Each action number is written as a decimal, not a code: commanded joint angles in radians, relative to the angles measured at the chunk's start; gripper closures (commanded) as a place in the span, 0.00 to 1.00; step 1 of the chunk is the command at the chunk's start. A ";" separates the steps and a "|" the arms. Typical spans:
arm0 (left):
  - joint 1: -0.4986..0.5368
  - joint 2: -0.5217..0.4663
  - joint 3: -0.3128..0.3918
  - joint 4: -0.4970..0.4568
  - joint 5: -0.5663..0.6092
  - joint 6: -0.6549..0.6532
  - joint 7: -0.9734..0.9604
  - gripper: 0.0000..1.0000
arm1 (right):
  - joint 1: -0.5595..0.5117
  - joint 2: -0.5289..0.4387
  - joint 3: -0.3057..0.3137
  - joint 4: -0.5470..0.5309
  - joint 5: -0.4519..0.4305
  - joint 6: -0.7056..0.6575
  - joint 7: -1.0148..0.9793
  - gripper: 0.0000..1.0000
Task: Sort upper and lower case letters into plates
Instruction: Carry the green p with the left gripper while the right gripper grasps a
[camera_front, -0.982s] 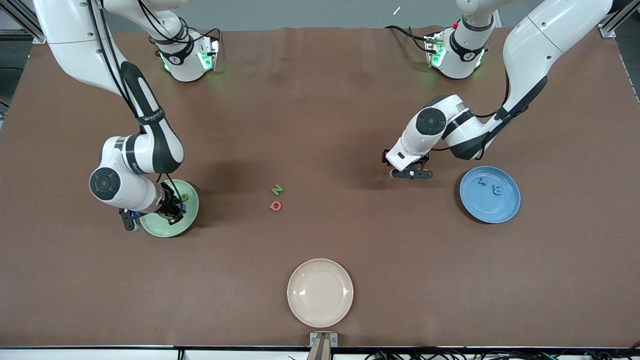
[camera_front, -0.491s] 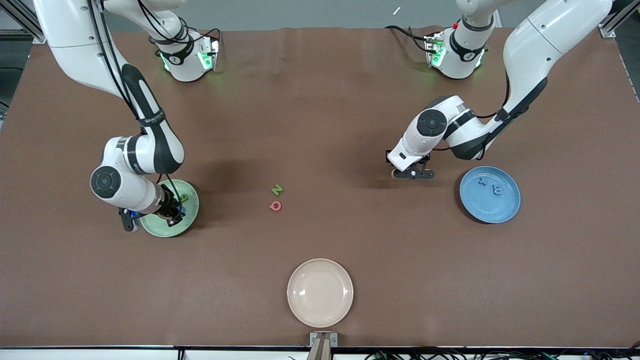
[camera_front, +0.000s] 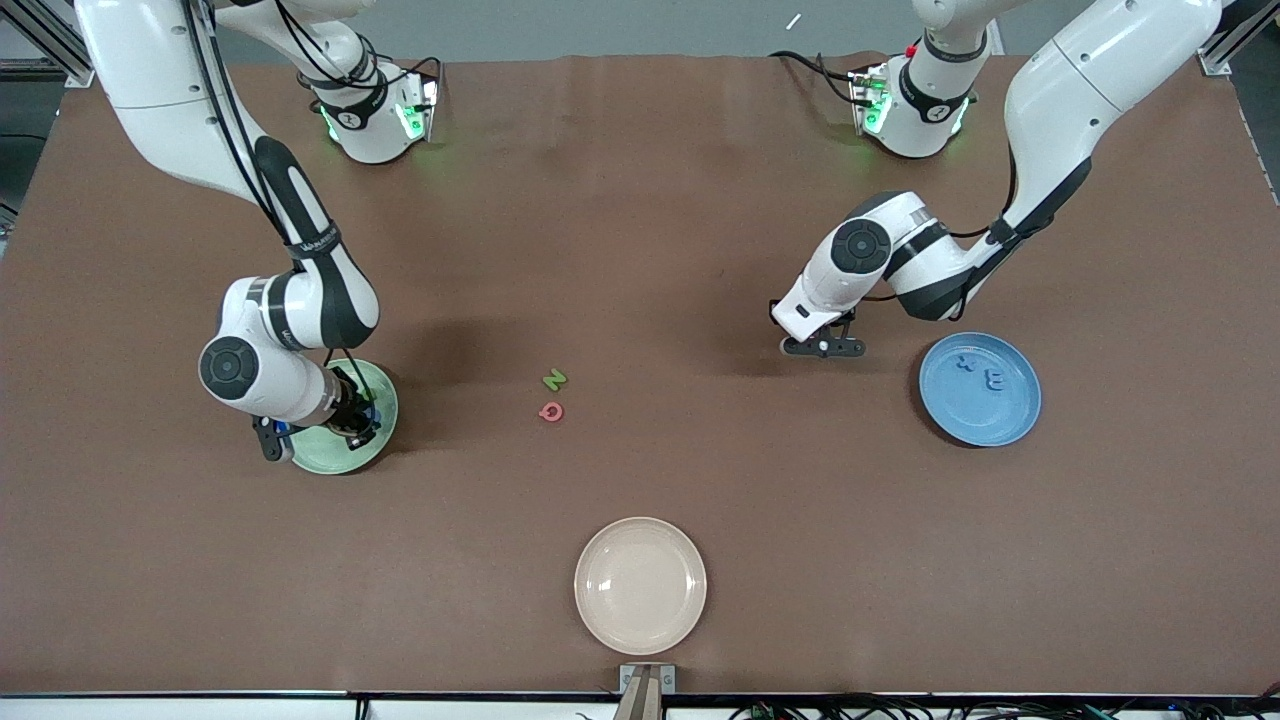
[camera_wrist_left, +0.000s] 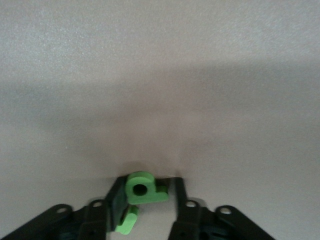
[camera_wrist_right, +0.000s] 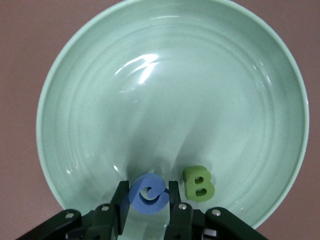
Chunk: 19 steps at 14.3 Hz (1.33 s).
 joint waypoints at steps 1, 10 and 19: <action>-0.005 0.015 0.007 0.003 0.024 0.003 -0.029 0.67 | -0.008 -0.010 0.007 -0.013 -0.009 -0.002 -0.006 0.25; 0.042 -0.032 0.001 0.081 0.017 -0.019 -0.023 0.75 | 0.042 -0.067 0.013 0.208 0.059 -0.401 0.045 0.01; 0.249 -0.045 -0.004 0.124 0.023 -0.025 0.234 0.75 | 0.257 0.040 0.008 0.220 0.111 -0.144 0.344 0.01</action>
